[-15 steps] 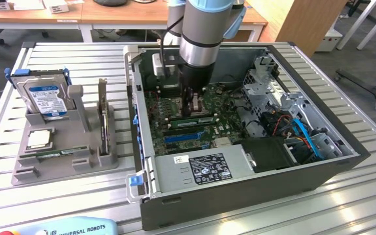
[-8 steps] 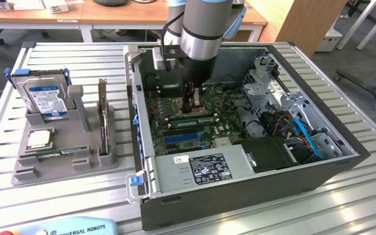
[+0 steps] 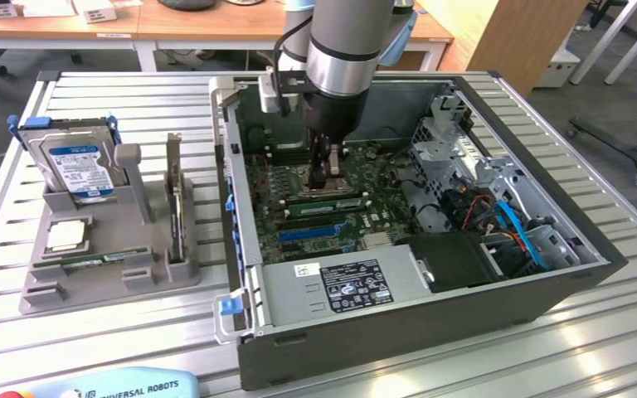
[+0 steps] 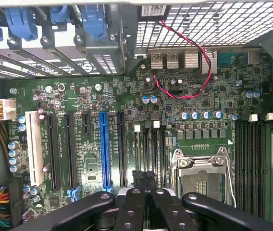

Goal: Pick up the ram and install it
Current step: 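Press down the ram until it locks into place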

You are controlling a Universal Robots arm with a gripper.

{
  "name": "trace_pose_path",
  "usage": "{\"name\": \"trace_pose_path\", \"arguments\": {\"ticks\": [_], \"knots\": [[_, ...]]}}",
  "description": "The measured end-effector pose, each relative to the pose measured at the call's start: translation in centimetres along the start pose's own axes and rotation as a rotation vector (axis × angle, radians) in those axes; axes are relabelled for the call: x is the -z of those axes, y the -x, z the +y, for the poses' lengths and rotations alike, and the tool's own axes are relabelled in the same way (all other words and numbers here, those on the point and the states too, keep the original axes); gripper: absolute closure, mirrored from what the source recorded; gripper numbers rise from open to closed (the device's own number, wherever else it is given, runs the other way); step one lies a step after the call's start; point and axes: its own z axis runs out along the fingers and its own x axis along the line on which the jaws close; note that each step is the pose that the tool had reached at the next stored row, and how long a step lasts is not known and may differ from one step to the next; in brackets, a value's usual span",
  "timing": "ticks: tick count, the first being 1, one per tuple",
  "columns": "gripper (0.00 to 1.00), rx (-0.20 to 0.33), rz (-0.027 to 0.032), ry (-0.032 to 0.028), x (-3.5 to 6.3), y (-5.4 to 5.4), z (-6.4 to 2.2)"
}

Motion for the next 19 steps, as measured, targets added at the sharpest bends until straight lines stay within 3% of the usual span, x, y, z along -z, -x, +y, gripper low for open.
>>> {"name": "trace_pose_path", "arguments": {"ticks": [7, 19], "knots": [[0.90, 0.000, 0.0002, 0.0001, 0.01, 0.0, -0.45], [0.90, 0.000, 0.0001, 0.0000, 0.02, 0.2, -3.15]]}}
